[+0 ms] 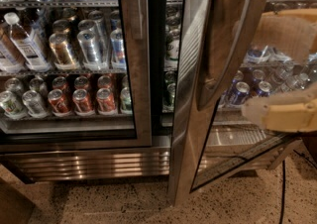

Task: Open right fridge door

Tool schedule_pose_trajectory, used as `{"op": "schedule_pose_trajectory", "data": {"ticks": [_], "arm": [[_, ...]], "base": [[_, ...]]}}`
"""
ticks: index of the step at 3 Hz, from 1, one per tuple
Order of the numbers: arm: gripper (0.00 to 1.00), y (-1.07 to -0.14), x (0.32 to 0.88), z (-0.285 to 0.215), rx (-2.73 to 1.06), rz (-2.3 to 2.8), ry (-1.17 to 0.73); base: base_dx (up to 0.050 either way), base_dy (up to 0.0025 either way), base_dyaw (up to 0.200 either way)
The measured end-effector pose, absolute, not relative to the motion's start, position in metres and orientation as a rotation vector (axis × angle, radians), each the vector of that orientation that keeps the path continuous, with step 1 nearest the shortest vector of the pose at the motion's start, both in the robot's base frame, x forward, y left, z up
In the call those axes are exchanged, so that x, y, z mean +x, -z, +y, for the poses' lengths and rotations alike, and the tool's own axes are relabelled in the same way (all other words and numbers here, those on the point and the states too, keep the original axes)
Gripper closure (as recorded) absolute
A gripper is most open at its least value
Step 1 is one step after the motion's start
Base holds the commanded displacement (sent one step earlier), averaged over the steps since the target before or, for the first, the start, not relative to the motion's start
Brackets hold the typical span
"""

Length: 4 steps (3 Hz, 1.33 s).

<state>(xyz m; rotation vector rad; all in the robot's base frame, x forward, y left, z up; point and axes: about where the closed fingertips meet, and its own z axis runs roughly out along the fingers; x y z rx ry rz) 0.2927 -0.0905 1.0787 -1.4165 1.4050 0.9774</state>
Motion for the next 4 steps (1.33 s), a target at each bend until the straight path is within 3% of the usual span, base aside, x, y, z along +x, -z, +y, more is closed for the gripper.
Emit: {"op": "schedule_pose_trajectory", "data": {"ticks": [2, 3, 4], "arm": [[0.96, -1.0784, 0.3003, -0.1035, -1.416, 1.405, -0.977], [0.00, -1.0784, 0.3034, -0.1052, -1.416, 1.405, -0.977], [0.00, -1.0784, 0.3034, -0.1052, -1.416, 1.405, -0.976]], "base": [[0.000, 0.00000, 0.000], [0.000, 0.00000, 0.000], [0.000, 0.00000, 0.000]]}}
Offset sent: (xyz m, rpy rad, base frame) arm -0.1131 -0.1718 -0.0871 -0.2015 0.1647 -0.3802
